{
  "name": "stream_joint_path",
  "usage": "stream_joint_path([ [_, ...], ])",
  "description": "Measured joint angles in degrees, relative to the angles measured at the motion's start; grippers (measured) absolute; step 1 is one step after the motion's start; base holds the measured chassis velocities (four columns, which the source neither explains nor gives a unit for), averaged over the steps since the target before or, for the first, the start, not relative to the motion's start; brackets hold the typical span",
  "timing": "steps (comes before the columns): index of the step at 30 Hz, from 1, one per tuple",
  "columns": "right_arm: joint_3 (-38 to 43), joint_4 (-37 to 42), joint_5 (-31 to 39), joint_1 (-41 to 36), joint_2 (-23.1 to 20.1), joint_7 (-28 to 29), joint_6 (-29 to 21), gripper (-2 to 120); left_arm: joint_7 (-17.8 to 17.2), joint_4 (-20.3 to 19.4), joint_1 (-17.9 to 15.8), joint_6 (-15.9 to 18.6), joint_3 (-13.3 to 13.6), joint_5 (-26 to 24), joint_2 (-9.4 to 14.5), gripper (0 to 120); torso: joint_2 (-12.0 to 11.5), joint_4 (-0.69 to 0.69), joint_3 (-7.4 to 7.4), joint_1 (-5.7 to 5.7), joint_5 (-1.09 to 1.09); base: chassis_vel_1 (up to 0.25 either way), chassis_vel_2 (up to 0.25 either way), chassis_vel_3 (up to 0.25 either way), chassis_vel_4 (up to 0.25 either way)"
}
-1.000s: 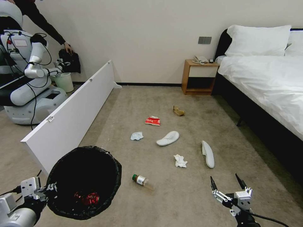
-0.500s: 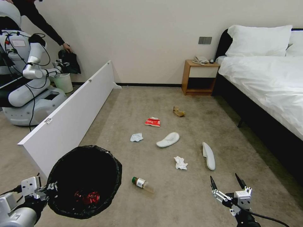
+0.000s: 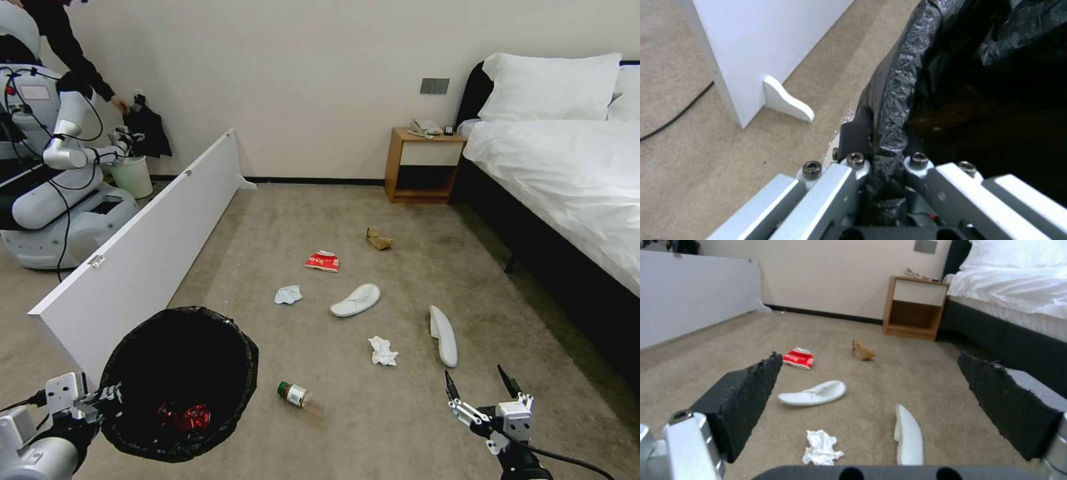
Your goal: Pick up the trash bin, then pick up the garbage from the floor and place it into the trash bin.
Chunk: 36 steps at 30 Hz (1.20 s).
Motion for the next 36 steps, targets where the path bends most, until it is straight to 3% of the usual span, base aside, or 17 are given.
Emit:
stream_joint_path([
  [36,-0.06,-0.48,1.0,1.05,-0.7,-0.29,-0.46,100,-0.09,0.41,-0.6,0.07,0.4,0.05,0.01,2,0.0,0.0,0.0,0.0,0.0,0.0,0.0,0.0,0.0],
])
